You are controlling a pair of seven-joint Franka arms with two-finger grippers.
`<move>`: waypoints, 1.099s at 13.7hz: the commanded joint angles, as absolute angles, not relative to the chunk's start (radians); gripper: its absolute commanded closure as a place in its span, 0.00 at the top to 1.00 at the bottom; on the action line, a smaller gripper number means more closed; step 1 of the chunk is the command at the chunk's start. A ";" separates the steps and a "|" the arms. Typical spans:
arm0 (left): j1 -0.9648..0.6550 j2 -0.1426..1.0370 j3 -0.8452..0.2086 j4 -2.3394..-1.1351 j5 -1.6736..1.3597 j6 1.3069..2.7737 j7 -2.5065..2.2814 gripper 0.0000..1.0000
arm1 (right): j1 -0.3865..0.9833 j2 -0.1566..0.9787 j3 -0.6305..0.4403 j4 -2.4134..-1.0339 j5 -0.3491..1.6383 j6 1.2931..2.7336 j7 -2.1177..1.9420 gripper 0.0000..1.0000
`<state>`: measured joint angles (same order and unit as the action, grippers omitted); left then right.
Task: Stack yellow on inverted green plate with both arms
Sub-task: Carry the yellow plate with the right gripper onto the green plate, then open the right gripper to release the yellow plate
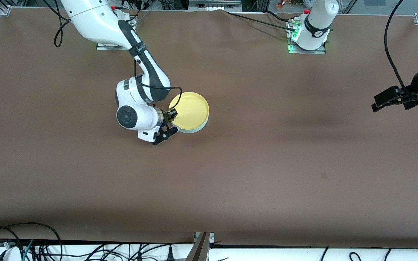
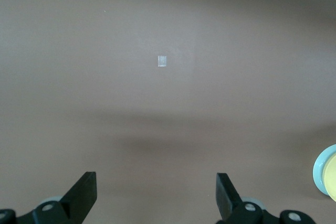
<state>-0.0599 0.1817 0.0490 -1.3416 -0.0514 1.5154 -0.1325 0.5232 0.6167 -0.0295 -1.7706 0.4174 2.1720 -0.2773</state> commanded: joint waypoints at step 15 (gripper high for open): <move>-0.046 0.195 0.057 -1.301 -0.049 1.503 -0.129 1.00 | 0.523 0.336 -0.365 -1.637 0.177 1.660 -0.295 1.00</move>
